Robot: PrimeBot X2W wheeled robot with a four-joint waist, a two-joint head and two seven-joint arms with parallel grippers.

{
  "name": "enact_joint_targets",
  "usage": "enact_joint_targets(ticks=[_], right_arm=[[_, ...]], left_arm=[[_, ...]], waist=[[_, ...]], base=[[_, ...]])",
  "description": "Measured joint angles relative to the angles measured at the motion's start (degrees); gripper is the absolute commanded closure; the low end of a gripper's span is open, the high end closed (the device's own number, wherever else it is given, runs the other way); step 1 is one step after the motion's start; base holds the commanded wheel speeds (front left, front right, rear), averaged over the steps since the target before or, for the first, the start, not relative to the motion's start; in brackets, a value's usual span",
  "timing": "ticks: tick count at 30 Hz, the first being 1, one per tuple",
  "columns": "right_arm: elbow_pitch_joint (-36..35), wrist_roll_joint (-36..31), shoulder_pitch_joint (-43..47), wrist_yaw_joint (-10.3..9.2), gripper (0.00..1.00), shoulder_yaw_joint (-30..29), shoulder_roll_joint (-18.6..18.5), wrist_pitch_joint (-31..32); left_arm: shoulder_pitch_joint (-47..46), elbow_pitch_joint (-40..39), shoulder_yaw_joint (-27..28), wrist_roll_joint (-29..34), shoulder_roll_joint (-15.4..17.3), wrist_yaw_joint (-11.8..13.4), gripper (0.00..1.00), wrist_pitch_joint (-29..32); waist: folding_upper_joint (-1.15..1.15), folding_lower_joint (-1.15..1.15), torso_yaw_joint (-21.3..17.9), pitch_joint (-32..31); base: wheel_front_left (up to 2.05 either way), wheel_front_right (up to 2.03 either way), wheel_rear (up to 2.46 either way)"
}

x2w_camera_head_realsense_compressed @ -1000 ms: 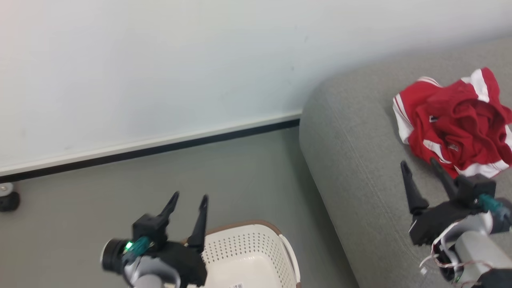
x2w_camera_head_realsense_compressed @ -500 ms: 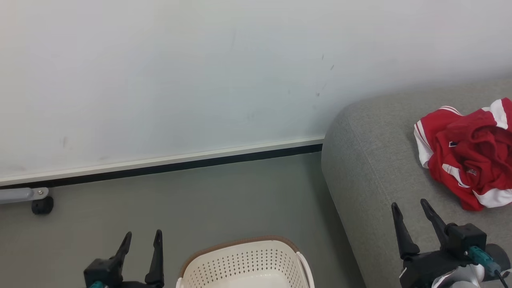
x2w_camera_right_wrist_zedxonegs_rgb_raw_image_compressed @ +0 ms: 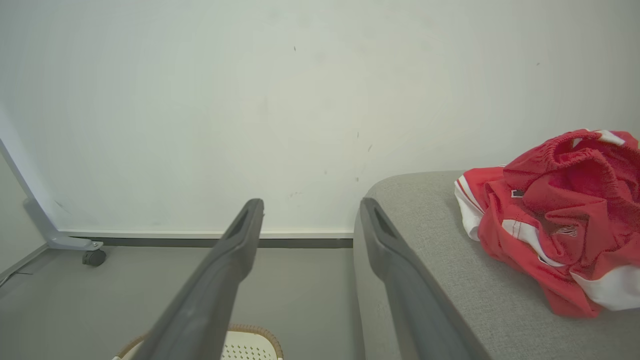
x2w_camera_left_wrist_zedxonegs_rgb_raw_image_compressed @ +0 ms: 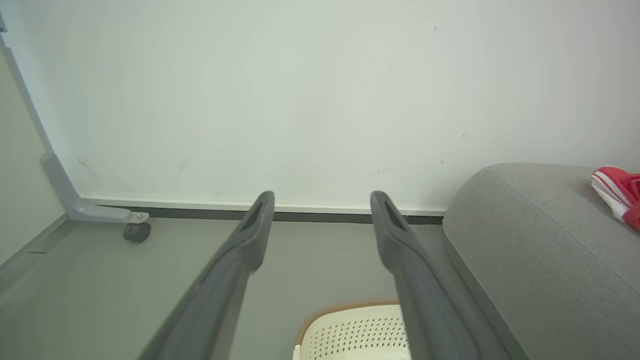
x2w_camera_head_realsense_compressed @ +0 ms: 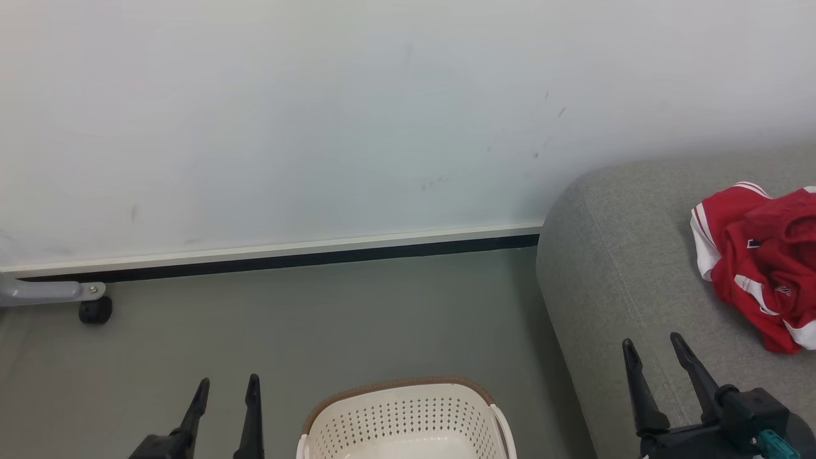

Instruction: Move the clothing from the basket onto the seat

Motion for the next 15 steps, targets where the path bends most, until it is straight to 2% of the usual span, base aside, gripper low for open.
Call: enact_joint_targets(ticks=[15], right_arm=[[-5.01, -1.43, 3.04, -0.87, 0.00, -2.21, 0.51, 0.00]], left_arm=[[3.07, -4.75, 5.33, 1.35, -0.91, 0.01, 0.00, 0.00]], waist=[[0.00, 0.00, 0.73, 0.86]], base=[[0.00, 0.00, 0.00]])
